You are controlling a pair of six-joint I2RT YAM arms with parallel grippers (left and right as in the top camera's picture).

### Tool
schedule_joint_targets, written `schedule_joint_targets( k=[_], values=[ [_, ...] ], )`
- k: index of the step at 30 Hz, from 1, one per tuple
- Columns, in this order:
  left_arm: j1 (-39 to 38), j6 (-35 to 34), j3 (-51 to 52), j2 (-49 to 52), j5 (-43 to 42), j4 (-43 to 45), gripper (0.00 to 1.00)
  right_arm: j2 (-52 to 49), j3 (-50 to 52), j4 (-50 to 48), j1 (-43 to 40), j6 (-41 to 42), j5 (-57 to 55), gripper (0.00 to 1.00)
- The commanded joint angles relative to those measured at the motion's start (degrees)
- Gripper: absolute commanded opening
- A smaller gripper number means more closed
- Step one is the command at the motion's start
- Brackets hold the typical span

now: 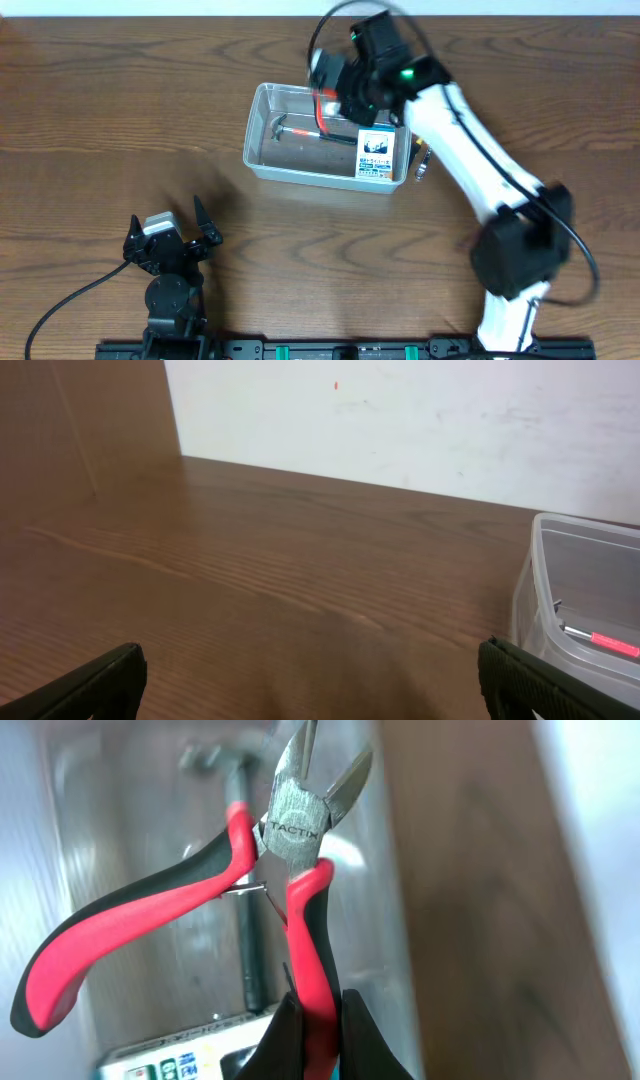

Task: Pack container
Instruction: 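Lower the pliers into the container and open the gripper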

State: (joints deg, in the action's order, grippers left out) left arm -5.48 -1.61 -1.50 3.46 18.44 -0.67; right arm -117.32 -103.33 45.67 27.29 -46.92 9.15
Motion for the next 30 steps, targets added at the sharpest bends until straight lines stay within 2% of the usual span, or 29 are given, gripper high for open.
schedule_joint_targets(
  k=[1,13,15,17,20,21,23,25,30],
  values=[
    [-0.17,0.09,1.27,-0.22,1.11,-1.68,0.98,-3.91,-0.02,-0.33,2.4,-13.62,3.32,0.01],
    [-0.17,0.09,1.27,-0.22,1.11,-1.68,0.98,-13.27,-0.02,-4.04,10.14,-15.08,1.38,0.03],
    [-0.17,0.09,1.27,-0.22,1.11,-1.68,0.98,-13.7,-0.02,-4.07,10.95,-14.56,-0.28,0.25],
    [-0.17,0.09,1.27,-0.22,1.14,-1.68,0.99,-13.51,-0.09,-4.63,11.41,-11.93,-3.72,0.33],
    [-0.17,0.09,1.27,-0.22,1.11,-1.68,0.98,-12.13,-1.07,-5.68,11.34,-3.43,-6.84,0.5],
    [-0.17,0.09,1.27,-0.22,1.14,-1.68,0.98,-11.28,-1.53,-5.68,10.95,-1.49,-6.82,0.51],
    [-0.17,0.09,1.27,-0.22,1.11,-1.68,0.98,-9.2,-2.78,-5.75,9.66,4.85,-6.91,0.67],
    [-0.17,0.11,1.27,-0.22,1.14,-1.68,0.98,-6.08,-4.02,-4.5,7.63,12.35,-8.22,0.67],
    [-0.17,0.09,1.27,-0.22,1.14,-1.68,0.98,3.41,-5.14,2.8,0.39,23.61,-8.52,0.74]
  ],
)
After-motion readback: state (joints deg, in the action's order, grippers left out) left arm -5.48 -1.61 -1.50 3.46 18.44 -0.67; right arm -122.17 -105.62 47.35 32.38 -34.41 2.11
